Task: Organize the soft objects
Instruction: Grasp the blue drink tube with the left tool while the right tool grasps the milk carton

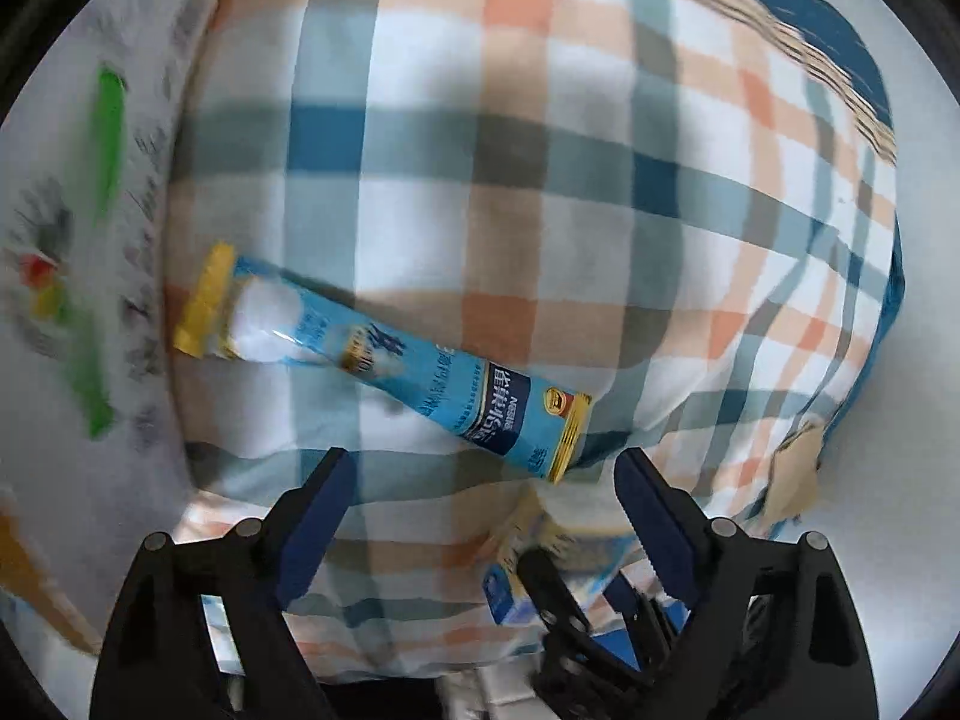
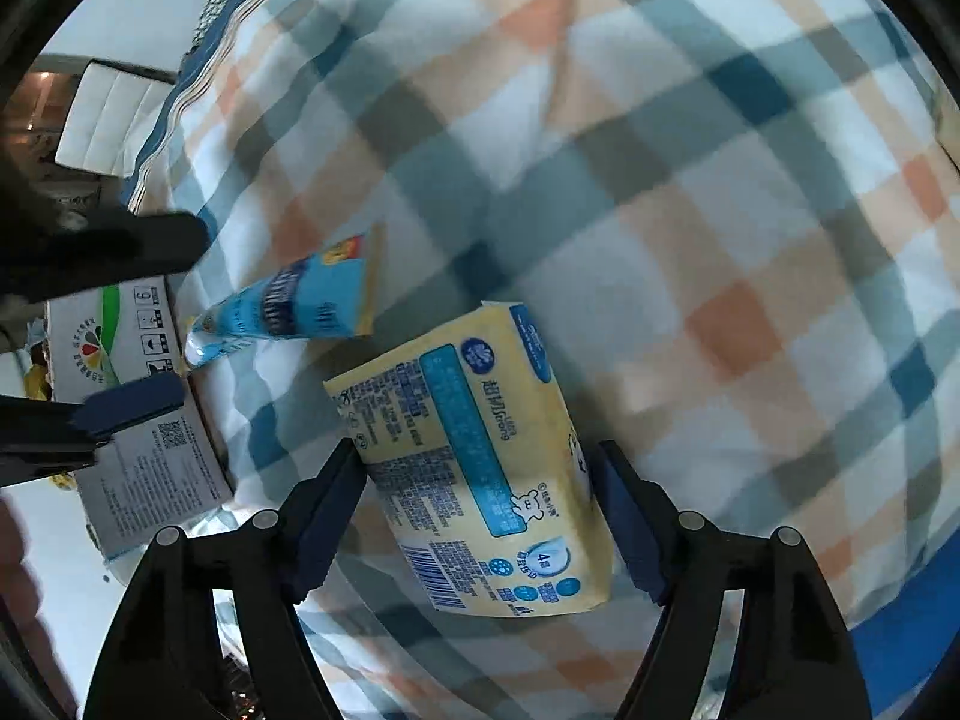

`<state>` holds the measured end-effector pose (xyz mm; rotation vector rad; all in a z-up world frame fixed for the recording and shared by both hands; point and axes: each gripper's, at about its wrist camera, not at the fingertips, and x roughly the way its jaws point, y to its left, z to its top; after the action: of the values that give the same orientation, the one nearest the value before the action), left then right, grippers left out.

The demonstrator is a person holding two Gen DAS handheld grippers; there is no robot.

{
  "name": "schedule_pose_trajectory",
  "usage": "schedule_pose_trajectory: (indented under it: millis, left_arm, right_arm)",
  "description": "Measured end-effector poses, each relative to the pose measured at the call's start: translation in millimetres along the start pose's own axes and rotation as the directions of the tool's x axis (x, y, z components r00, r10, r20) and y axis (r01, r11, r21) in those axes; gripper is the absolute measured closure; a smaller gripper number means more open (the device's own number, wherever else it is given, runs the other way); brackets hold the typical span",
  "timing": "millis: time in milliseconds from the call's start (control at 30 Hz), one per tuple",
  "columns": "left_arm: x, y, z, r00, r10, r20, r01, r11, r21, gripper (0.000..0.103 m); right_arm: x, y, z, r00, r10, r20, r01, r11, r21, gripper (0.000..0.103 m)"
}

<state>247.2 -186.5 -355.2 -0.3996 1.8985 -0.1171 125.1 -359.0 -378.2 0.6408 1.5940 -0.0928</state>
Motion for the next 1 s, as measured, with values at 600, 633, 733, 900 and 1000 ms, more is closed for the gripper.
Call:
schedule_pose_trajectory:
  millis: [600,633,733,900,1000]
  left_arm:
    - [40,-18,-10,0.964,0.219,0.149,-0.236,0.966,0.106,0.067]
    - [40,-23,-17,0.956,0.24,0.167,-0.267,0.95,0.163,0.069]
    - [42,-33,-32,0.938,0.278,0.208,-0.332,0.895,0.299,0.072]
    - [49,-29,-24,0.949,0.258,0.181,-0.304,0.903,0.305,0.071]
    - [49,-29,-18,0.956,0.253,0.147,-0.285,0.918,0.275,0.07]
  right_arm:
    - [17,-21,17,0.991,-0.053,-0.123,0.056,0.998,0.018,0.019]
    - [19,-20,16,0.99,-0.057,-0.126,0.06,0.998,0.02,0.023]
    - [24,-11,14,0.986,-0.083,-0.143,0.082,0.997,-0.009,0.03]
    - [24,0,9,0.985,-0.12,-0.122,0.113,0.992,-0.063,0.03]
    - [29,8,10,0.986,-0.119,-0.118,0.113,0.992,-0.052,0.029]
